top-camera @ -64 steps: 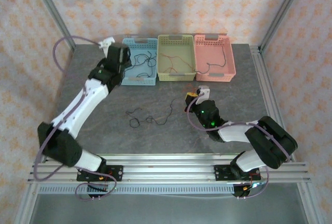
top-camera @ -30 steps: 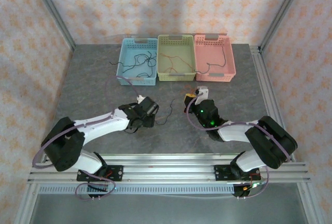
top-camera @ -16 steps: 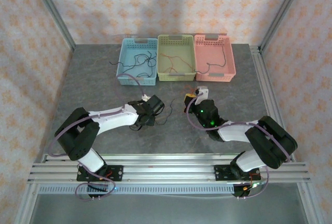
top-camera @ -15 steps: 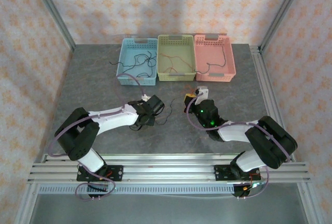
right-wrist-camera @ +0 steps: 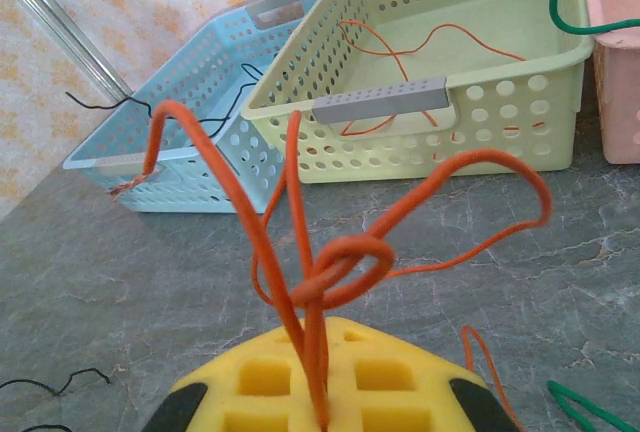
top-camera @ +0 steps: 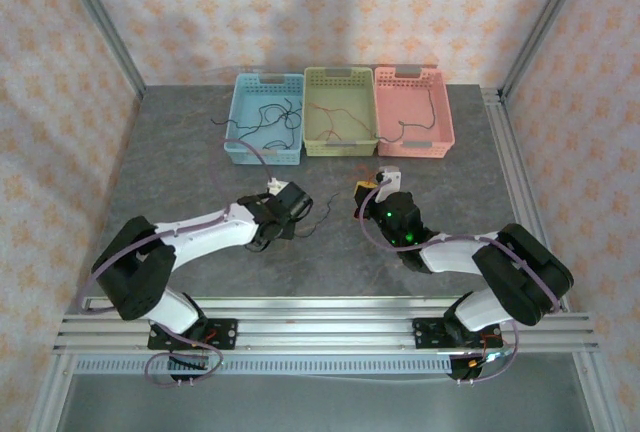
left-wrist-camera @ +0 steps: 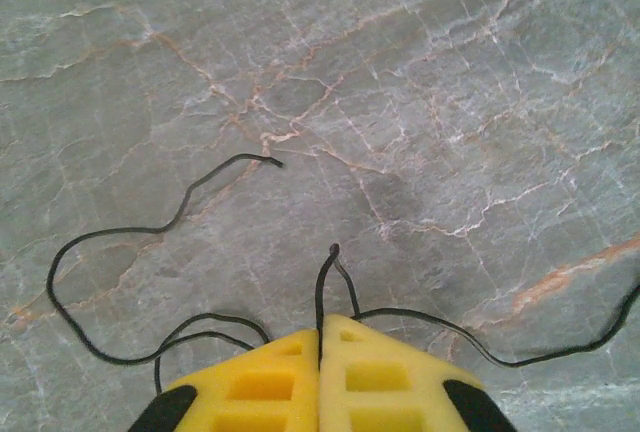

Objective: Untangle the cables

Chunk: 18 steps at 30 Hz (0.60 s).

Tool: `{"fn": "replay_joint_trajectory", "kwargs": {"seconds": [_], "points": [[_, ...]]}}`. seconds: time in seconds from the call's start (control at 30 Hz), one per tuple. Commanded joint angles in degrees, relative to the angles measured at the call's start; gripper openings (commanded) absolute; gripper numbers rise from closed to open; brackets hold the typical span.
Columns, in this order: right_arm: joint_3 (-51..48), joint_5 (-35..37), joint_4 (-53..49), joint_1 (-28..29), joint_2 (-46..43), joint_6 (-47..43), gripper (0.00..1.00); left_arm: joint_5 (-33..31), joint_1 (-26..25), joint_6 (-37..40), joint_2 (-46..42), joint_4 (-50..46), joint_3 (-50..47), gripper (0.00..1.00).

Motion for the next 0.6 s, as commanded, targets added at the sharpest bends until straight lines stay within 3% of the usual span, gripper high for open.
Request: {"fn": "replay_joint_trajectory", "kwargs": {"seconds": [0.0,0.2,0.4,0.57], "points": [[1.65,-0.40,0.25,0.14,-0.03,0.37,0.00,-2.59,-0.32,-0.62,-2.49,-1.23,-1.11,0.00],[1.73,-0.43,0.17,0.18,0.16,0.37,0.00,-2.66,-0.28,-0.93,-5.20,-1.14,-2.15,0.00],[1.73,-0.35,0.17,0.17,0.07,0.29,0.00,-3.04,-0.28,-0.98,-13.28,-1.50,-1.67,0.00],[1.66,0.17,-0.18,0.15,-0.28,0.13,0.00,-9.23,-0.12,-0.79,-21.89,-6.89,5.59,0.00]]}}
